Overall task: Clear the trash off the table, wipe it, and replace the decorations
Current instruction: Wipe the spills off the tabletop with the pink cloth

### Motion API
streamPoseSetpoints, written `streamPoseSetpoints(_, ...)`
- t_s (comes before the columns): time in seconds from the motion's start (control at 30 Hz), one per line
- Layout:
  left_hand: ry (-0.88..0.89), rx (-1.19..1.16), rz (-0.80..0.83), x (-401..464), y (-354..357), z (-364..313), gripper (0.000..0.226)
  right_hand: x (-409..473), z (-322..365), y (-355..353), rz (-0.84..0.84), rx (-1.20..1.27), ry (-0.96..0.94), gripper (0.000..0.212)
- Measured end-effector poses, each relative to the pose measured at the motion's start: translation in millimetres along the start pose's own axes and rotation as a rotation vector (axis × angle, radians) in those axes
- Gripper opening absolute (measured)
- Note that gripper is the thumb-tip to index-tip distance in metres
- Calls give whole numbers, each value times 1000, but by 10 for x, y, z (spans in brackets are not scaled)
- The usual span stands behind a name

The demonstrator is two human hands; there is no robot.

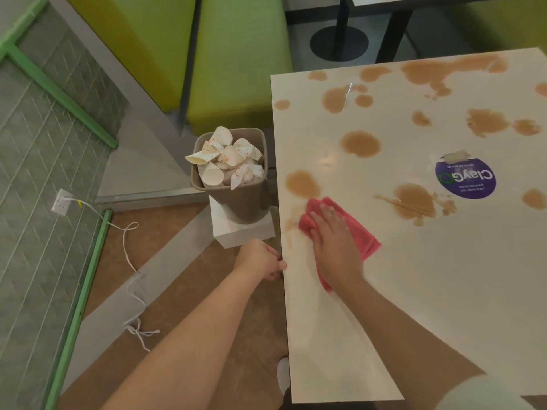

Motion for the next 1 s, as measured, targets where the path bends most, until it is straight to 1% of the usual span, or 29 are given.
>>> streamPoseSetpoints(0.07,-2,16,-29,6,11,20,13,-210,-66,-46,-55,-37,103,44)
streamPoseSetpoints(0.1,-5,10,-39,22,-4,33,16,-317,13,-18,-51,-51,89,44)
streamPoseSetpoints(0.17,-2,20,-49,45,-11,29,20,-455,219,96,-1,-39,-34,43)
streamPoseSetpoints(0.23,-15,46,-43,51,-1,19,11,-362,341,186,47,-24,-160,40)
streamPoseSetpoints(0.27,-18,51,-41,38,-4,6,6,-240,356,197,53,-22,-195,39)
streamPoseSetpoints(0.3,-20,66,-35,37,1,-2,8,-104,347,189,49,-24,-210,37)
streamPoseSetpoints(0.33,-20,88,-30,31,4,-14,10,33,301,164,46,-30,-201,35)
streamPoseSetpoints(0.4,-28,97,-47,10,-8,-29,8,192,150,76,21,-31,-110,35)
streamPoseSetpoints(0.5,-30,129,-71,7,-13,-43,10,8,16,-15,-61,-41,91,39)
streamPoseSetpoints(0.53,-26,149,-74,3,-14,-45,11,-122,71,-5,-78,-46,118,41)
streamPoseSetpoints(0.57,-28,166,-73,-3,-10,-47,10,-237,168,34,-72,-45,103,42)
streamPoseSetpoints(0.63,-22,215,-71,-29,-10,-69,10,-335,370,163,-11,-44,-10,48)
streamPoseSetpoints(0.7,-18,246,-83,-37,-10,-80,11,-197,427,194,44,-50,-125,49)
streamPoseSetpoints(0.73,-19,262,-88,-58,-12,-102,11,-62,385,158,58,-49,-148,47)
streamPoseSetpoints(0.8,-4,309,-78,-70,-12,-147,11,195,191,55,60,-69,-113,46)
streamPoseSetpoints(0.87,25,344,-58,-77,-13,-228,14,307,-58,-31,41,-98,-6,47)
streamPoseSetpoints(0.93,50,353,-18,-78,3,-316,19,209,-187,-70,-23,-95,97,47)
streamPoseSetpoints(0.97,45,309,3,-68,11,-335,21,93,-166,-56,-53,-94,120,47)
streamPoseSetpoints(1.0,31,212,27,-40,34,-332,21,-40,-96,-20,-64,-92,113,47)
Point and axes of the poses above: each hand's wrist, its own x-axis towards the middle knuckle, its own y-axis out of the palm, z = x × y, the point moved 7 cm from there along x, towards the middle knuckle, and after that the axes turned 8 degrees about -x, right-handed, at the moved point
